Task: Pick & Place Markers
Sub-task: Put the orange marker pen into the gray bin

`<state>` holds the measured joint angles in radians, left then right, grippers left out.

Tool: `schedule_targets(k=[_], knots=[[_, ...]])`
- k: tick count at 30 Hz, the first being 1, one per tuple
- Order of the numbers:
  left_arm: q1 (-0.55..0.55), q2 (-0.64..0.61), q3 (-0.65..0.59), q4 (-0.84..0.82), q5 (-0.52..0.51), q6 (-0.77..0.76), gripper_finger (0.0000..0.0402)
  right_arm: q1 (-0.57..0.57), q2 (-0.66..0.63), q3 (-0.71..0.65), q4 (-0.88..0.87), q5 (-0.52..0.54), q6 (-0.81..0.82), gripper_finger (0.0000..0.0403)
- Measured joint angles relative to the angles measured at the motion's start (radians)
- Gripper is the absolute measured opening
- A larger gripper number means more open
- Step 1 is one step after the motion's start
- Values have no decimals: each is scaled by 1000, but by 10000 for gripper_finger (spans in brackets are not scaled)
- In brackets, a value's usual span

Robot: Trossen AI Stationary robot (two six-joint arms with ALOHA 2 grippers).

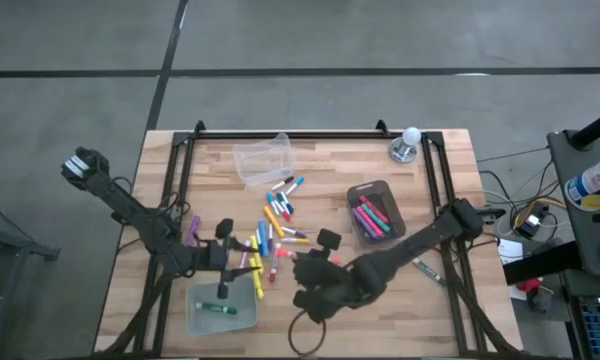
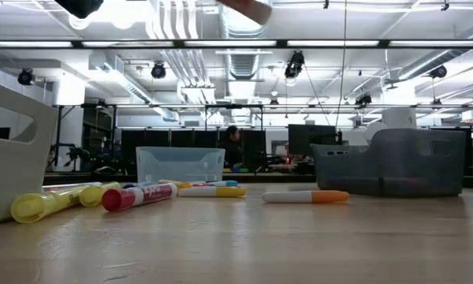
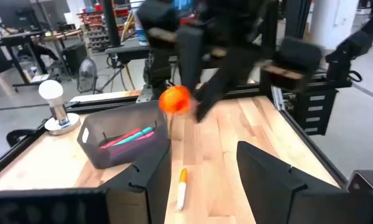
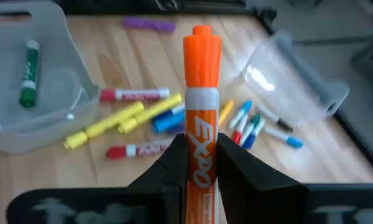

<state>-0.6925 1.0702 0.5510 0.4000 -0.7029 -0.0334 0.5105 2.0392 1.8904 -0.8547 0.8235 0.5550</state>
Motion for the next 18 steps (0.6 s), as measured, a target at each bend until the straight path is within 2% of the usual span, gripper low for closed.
schedule_targets(k=[5, 10, 18], knots=[[10, 7, 0, 10, 4, -3, 177, 27, 3, -1, 150, 39, -122, 50], [18, 58, 0, 104, 6, 6, 177, 32, 18, -4, 282, 47, -231, 50], [30, 153, 0, 329, 64, 82, 177, 14, 19, -15, 312, 44, -270, 50]])
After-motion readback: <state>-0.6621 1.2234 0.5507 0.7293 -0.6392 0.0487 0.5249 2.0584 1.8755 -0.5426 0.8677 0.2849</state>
